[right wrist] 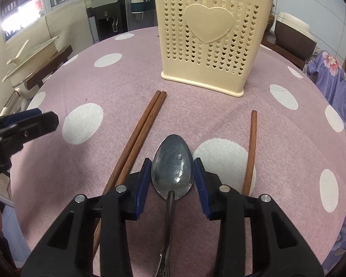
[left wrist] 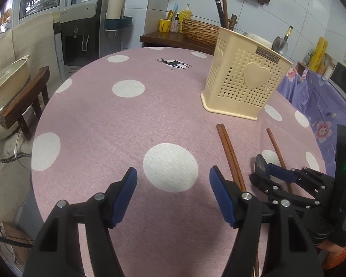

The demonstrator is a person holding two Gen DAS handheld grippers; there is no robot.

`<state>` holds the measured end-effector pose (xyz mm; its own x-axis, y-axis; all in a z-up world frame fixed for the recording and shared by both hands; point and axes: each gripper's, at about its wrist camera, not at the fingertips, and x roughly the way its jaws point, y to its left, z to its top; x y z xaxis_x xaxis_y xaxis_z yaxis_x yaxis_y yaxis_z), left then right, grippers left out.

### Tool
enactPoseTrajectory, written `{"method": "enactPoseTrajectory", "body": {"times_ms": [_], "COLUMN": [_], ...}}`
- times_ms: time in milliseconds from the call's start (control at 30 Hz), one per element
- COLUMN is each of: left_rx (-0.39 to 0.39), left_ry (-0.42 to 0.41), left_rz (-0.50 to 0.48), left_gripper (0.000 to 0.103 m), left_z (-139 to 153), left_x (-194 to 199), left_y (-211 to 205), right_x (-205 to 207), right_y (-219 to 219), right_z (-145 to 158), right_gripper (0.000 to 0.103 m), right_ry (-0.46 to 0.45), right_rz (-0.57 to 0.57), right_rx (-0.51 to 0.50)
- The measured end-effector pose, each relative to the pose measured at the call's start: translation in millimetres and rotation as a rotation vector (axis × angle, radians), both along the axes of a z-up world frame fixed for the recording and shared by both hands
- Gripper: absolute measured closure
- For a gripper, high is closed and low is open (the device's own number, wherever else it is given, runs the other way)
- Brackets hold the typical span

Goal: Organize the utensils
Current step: 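Close the right tool on the steel spoon's bowl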

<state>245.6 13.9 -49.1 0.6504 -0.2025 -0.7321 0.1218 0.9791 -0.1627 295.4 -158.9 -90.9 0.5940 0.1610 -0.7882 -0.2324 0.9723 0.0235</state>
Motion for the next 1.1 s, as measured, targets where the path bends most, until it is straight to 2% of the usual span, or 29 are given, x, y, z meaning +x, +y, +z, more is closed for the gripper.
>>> {"method": "enactPoseTrajectory", "body": {"times_ms": [300,700,867,1100], "left_rx": [0.023,0.043,0.004,0.042], "left_ry": [0.017,0.057,0.079,0.097], "left_rz": [-0.036,-0.113,-0.123,-0.124], "left_gripper": [0.038,0.038,0.038,0.040], "left_z": [-4,-16,-18,-25], "left_x": [-1,-3,-3,-1], "left_y": [-18,-51,-55,-69], "right_x": [-4,-34,-40,-43], "right_y": [-8,-43,-47,-48], "right_z": [3,42,45,45], "right_gripper": [0.065,0.065,0.065,0.065], "right_ry": [-0.019,-0.134,-0.152,-0.156], "right_rz": [-0.027,-0.132,-0.153,-0.153], "right_rx": [0.030,0.103,0.102,0.113]}}
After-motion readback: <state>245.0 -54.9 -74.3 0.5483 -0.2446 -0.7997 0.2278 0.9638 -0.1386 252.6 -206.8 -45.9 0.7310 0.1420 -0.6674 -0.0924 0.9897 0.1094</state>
